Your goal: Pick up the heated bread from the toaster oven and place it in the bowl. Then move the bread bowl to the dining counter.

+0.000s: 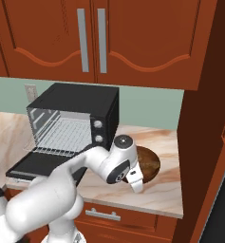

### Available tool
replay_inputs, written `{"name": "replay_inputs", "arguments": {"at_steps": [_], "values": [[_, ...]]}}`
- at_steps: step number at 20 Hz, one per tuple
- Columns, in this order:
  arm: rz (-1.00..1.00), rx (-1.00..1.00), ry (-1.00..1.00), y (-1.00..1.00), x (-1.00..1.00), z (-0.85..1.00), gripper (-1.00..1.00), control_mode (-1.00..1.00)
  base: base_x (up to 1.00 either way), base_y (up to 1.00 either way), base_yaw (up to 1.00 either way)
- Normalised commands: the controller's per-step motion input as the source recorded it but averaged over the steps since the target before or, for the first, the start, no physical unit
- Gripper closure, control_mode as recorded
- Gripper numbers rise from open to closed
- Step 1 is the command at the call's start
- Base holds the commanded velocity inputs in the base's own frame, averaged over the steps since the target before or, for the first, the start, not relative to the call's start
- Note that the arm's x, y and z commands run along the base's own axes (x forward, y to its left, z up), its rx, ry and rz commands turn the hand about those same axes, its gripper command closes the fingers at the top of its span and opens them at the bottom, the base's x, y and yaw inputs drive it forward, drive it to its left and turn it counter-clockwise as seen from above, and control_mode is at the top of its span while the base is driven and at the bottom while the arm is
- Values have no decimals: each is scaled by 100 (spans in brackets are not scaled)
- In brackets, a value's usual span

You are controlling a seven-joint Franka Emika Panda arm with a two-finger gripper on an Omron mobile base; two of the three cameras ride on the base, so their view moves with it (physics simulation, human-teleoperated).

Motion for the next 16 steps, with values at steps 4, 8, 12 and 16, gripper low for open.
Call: {"name": "replay_inputs", "arguments": {"at_steps": [4, 8, 12, 16], "values": [[0, 0, 0, 0, 21, -39, 100, -100, 0, 0, 0], [0, 0, 0, 0, 4, -23, 100, -100, 0, 0, 0], [0, -3, 0, 1, 0, 0, 100, -100, 0, 0, 0], [0, 0, -8, 0, -23, 12, 100, -100, 0, 0, 0]]}}
